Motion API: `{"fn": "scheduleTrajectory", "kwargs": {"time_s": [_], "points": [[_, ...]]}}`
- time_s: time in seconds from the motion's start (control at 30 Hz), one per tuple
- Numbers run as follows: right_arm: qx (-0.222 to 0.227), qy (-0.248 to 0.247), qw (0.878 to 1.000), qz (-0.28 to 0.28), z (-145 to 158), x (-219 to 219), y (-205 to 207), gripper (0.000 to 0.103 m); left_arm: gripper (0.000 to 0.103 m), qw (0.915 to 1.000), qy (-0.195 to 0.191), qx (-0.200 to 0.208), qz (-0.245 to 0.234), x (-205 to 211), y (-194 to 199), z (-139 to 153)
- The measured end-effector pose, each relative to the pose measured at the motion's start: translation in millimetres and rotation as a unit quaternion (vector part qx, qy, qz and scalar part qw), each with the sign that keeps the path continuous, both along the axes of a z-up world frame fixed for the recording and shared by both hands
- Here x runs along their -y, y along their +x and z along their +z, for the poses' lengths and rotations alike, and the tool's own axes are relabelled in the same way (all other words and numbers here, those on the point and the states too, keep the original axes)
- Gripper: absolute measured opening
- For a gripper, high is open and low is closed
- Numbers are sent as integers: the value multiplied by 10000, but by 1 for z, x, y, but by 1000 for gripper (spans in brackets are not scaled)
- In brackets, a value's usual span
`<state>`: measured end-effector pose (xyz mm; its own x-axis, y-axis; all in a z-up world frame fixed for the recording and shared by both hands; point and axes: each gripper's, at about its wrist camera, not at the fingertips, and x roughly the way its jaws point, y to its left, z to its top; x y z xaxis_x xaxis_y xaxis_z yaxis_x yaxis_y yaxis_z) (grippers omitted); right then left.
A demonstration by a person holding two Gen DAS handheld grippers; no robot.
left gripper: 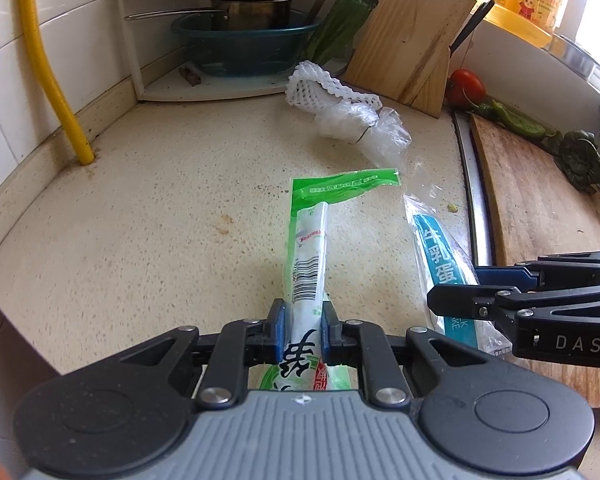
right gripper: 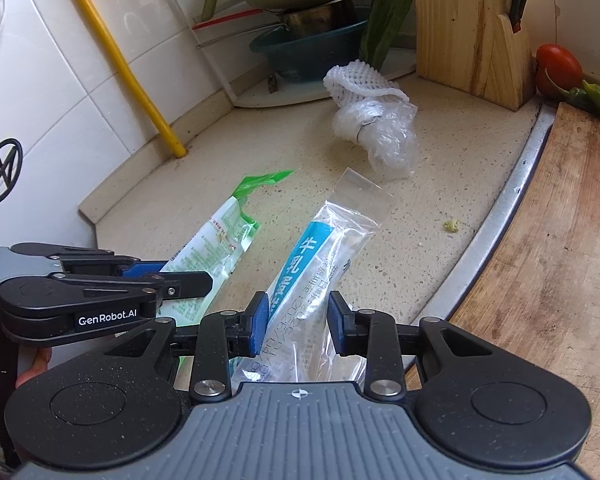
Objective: Collect trash
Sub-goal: 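Carry the green packet and clear bag with both tools over the bin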
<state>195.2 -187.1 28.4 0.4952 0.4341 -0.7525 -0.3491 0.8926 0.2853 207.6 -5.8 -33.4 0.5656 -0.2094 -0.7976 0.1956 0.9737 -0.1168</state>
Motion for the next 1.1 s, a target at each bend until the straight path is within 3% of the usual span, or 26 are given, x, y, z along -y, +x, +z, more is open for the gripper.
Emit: {"fn": "scheduleTrajectory", "kwargs": {"time_s": [0.5, 1.1], "points": [[-30, 93, 9995, 311, 1, 8, -3, 39, 16, 9994, 15, 1, 347, 2, -15, 2], [-129, 250, 9940, 1061, 0, -3, 0, 39, 16, 9932, 41, 47, 1161, -14, -40, 8]]}}
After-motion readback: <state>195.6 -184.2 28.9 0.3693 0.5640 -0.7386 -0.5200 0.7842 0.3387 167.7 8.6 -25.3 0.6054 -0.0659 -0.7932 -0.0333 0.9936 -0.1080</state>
